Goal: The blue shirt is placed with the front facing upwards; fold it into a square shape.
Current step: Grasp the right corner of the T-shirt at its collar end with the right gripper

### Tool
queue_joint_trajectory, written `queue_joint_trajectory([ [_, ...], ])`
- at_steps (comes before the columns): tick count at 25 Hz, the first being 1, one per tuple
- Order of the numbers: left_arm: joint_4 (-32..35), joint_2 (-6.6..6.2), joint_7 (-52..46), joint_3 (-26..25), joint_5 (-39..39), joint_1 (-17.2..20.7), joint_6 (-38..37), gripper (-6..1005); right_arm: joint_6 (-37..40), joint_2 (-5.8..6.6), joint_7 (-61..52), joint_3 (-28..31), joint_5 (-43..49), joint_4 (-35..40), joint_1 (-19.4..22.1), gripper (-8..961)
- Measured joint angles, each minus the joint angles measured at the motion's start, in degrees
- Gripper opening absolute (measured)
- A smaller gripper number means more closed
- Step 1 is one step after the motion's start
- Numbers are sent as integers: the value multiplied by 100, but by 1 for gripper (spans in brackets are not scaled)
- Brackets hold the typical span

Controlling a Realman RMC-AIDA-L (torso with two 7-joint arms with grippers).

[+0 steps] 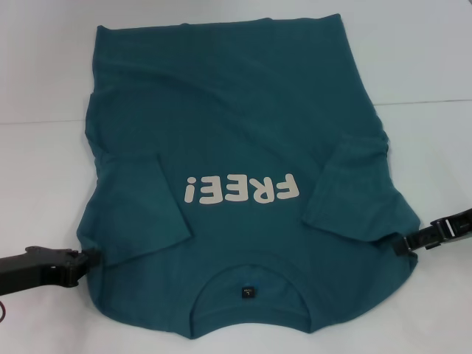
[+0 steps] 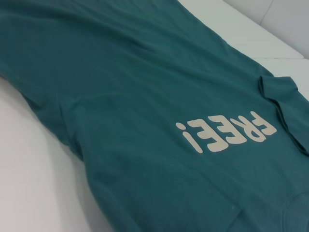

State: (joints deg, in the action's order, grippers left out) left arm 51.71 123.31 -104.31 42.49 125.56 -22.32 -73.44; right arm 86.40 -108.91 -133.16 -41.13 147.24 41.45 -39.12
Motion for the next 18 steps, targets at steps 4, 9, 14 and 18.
queue_joint_trajectory([
  [4, -2, 0, -12, 5, 9, 0, -2, 2, -73, -49, 0, -31, 83, 4, -70, 862],
  [9, -4, 0, -20, 5, 16, -4, -3, 3, -194, -60, 22, -228, 88, 66, -79, 860],
  [14, -4, 0, -25, 5, 18, -9, -13, 3, -336, -104, -23, -509, 92, 90, -87, 858],
  [18, -4, 0, -23, 4, 8, -9, -15, 3, -432, -136, -73, -640, 95, 91, -87, 857],
])
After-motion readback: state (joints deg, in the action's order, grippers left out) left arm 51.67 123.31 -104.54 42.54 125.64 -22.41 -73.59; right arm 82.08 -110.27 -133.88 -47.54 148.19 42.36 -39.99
